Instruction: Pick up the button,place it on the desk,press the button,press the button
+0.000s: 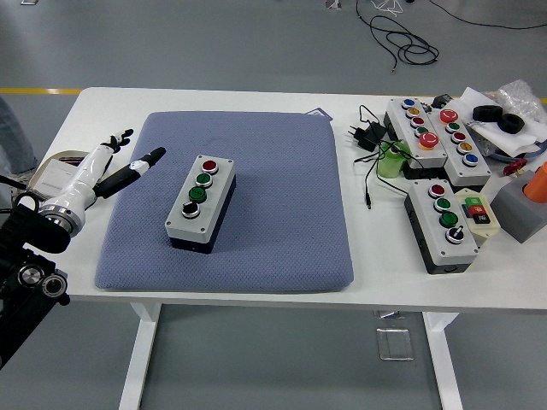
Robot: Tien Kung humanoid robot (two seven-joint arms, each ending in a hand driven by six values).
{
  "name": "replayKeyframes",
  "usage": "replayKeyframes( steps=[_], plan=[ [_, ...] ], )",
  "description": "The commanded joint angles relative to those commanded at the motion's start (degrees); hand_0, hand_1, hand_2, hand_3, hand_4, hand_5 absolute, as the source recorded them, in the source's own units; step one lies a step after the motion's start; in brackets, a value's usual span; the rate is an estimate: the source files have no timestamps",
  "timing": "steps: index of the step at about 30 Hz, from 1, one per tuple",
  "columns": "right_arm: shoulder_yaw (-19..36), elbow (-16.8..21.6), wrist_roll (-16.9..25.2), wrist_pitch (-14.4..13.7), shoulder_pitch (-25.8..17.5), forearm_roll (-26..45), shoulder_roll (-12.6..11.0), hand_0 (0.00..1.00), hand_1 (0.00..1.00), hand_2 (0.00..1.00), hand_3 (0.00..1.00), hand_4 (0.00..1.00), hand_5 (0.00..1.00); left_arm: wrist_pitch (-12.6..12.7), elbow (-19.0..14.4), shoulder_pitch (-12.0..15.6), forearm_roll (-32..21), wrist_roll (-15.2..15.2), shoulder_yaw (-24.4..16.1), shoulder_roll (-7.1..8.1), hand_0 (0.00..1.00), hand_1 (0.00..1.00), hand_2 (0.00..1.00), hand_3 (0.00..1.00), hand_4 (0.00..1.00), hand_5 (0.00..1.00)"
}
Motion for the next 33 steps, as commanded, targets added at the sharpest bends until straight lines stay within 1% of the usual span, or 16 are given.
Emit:
replayKeyframes(
  steps=[2,3,4,8,10,11,15,16,18,21,22,26,28,29,31,33],
  plan=[
    [0.0,0.0,0.0,0.0,0.0,0.0,0.0,0.622,0.514,0.62,0.563,0.302,0.229,0.0,0.1,-0.2,2.6,0.4,0.5,-0.2,0.998,0.998,0.998,0.998,0.998,0.981],
    [0.0,0.0,0.0,0.0,0.0,0.0,0.0,0.622,0.514,0.62,0.563,0.302,0.229,0.3,0.3,-0.4,4.8,1.2,1.1,-0.6,0.998,0.998,0.998,0.998,0.998,0.981],
    [0.0,0.0,0.0,0.0,0.1,0.0,0.0,0.62,0.515,0.62,0.563,0.303,0.229,0.6,0.6,-0.7,7.4,2.0,1.7,-1.01,0.998,0.998,0.998,0.998,0.998,0.936],
    [-0.1,0.0,0.1,0.0,0.2,0.0,-0.1,0.62,0.515,0.62,0.563,0.303,0.229,1.0,2.1,-1.9,15.4,4.9,4.1,-2.87,0.998,0.998,0.998,0.998,0.998,0.936],
    [-0.1,0.0,0.1,0.0,0.2,-0.1,-0.1,0.622,0.512,0.62,0.563,0.304,0.229,0.4,2.6,-2.2,16.1,5.7,5.0,-3.65,0.998,0.998,0.998,0.998,0.998,0.947],
    [-0.1,0.0,0.1,0.0,0.3,-0.2,-0.1,0.622,0.512,0.62,0.563,0.304,0.229,-0.4,3.1,-2.5,16.0,6.3,5.8,-4.34,0.998,0.998,0.998,0.998,0.998,0.947],
    [0.0,0.0,0.1,0.0,0.3,-0.3,-0.1,0.622,0.512,0.62,0.563,0.304,0.229,-1.9,3.9,-2.9,15.4,7.4,7.6,-5.87,0.998,0.998,0.998,0.998,0.998,0.947],
    [0.0,0.0,0.1,0.0,0.3,-0.3,-0.2,0.62,0.51,0.62,0.563,0.304,0.228,-2.0,4.0,-2.9,15.3,7.5,7.9,-6.03,0.998,0.998,0.998,0.998,0.998,0.947],
    [0.1,0.0,0.1,0.0,0.3,-0.5,-0.2,0.62,0.51,0.62,0.563,0.304,0.228,-2.4,4.6,-3.2,14.9,8.1,8.8,-7.27,0.998,0.998,0.998,0.998,0.998,0.947],
    [0.2,0.0,0.0,0.0,0.4,-0.6,-0.2,0.62,0.51,0.62,0.563,0.304,0.228,-2.5,5.5,-3.7,15.0,8.5,9.3,-8.39,0.998,0.998,0.998,0.998,0.998,0.947],
    [0.2,0.0,0.0,0.0,0.4,-0.7,-0.2,0.625,0.508,0.62,0.563,0.304,0.228,-1.9,6.3,-4.0,16.1,8.7,9.6,-8.98,0.998,0.998,0.998,0.998,0.998,0.938],
    [0.3,0.0,0.0,0.0,0.5,-0.7,-0.3,0.625,0.508,0.62,0.563,0.304,0.228,-1.3,7.6,-4.7,18.8,9.6,10.0,-10.09,0.998,0.998,0.998,0.998,0.998,0.938],
    [0.3,0.0,0.0,-0.1,0.5,-0.7,-0.3,0.625,0.508,0.62,0.563,0.304,0.228,-1.4,7.8,-4.8,19.2,9.8,10.1,-10.24,0.998,0.998,0.998,0.998,0.998,0.938],
    [0.4,0.0,0.0,-0.1,0.5,-0.8,-0.3,0.625,0.504,0.62,0.564,0.305,0.228,-1.8,7.9,-4.9,20.0,10.3,10.1,-10.54,0.998,0.998,0.998,0.998,0.998,0.909],
    [0.4,0.0,0.0,-0.1,0.5,-0.8,-0.4,0.625,0.504,0.62,0.564,0.305,0.228,-2.6,8.2,-5.2,22.2,10.6,10.3,-11.07,0.998,0.998,0.998,0.998,0.998,0.909],
    [0.4,0.0,0.0,-0.1,0.6,-0.9,-0.4,0.625,0.504,0.62,0.564,0.305,0.228,-3.2,8.5,-5.3,23.0,10.6,10.5,-11.39,0.998,0.998,0.998,0.998,0.998,0.909]
  ],
)
